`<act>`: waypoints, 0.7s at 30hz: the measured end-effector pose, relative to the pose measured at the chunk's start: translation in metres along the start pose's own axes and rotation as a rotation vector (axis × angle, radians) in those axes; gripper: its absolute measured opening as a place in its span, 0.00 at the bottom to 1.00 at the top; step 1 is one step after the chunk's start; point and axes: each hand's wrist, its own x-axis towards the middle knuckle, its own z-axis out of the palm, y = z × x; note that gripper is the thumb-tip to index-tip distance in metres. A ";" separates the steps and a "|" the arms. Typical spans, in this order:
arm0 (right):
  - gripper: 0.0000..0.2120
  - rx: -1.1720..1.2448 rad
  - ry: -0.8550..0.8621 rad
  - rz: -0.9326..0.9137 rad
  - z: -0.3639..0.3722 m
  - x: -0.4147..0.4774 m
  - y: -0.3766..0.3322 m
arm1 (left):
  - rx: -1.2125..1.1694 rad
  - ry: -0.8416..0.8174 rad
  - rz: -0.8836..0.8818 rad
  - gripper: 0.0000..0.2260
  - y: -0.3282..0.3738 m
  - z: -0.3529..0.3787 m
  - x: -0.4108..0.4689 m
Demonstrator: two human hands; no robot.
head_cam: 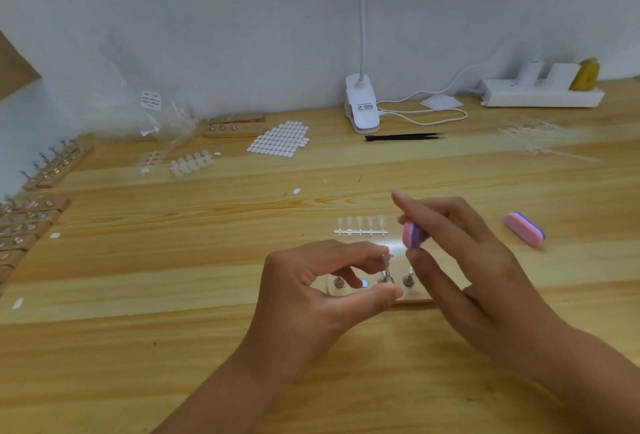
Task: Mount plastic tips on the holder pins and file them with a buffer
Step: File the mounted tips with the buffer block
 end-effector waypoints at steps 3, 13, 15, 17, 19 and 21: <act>0.20 -0.004 0.083 -0.066 0.005 -0.005 0.000 | 0.025 0.003 0.030 0.14 0.002 0.000 0.001; 0.11 -0.062 0.217 -0.216 0.005 -0.002 0.006 | 0.041 0.019 0.049 0.12 0.008 -0.002 -0.001; 0.11 -0.052 0.179 -0.275 0.010 -0.004 0.003 | 0.063 0.007 0.070 0.13 0.008 -0.001 -0.001; 0.12 -0.088 0.148 -0.254 0.006 -0.002 0.009 | 0.065 0.014 0.075 0.13 0.008 0.000 -0.001; 0.11 -0.127 0.172 -0.198 0.000 0.001 0.013 | 0.052 0.027 0.056 0.12 0.007 0.000 -0.001; 0.11 -0.123 0.229 -0.190 -0.001 0.001 0.010 | 0.046 0.025 0.038 0.12 0.007 0.000 0.000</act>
